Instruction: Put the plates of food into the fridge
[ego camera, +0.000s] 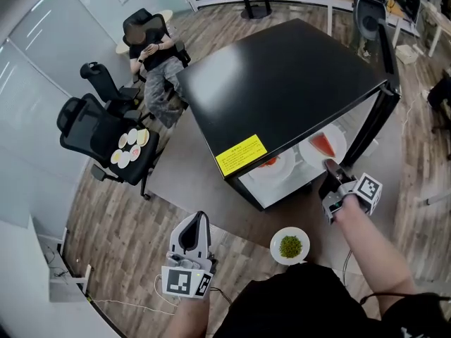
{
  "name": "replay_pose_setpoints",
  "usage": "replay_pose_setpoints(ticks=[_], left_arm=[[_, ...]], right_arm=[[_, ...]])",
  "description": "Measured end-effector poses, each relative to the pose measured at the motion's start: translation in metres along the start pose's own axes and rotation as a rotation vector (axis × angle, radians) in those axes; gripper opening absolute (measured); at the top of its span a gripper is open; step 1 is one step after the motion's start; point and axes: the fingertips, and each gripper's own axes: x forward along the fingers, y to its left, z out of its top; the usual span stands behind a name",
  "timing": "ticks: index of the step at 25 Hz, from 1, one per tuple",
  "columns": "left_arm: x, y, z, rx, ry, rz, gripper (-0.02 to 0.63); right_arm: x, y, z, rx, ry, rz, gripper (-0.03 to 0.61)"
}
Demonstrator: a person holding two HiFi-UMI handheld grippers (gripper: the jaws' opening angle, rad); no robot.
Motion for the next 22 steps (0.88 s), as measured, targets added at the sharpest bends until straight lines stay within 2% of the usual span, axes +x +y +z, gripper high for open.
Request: replay_pose_setpoints(ticks=[22], left_arm=[[0.023, 0.005, 0.001, -0.006, 0.012, 0.009, 0.005]], right_arm=[[0.042, 0.006, 0.004, 0.032, 0.043, -0.113, 0.020]])
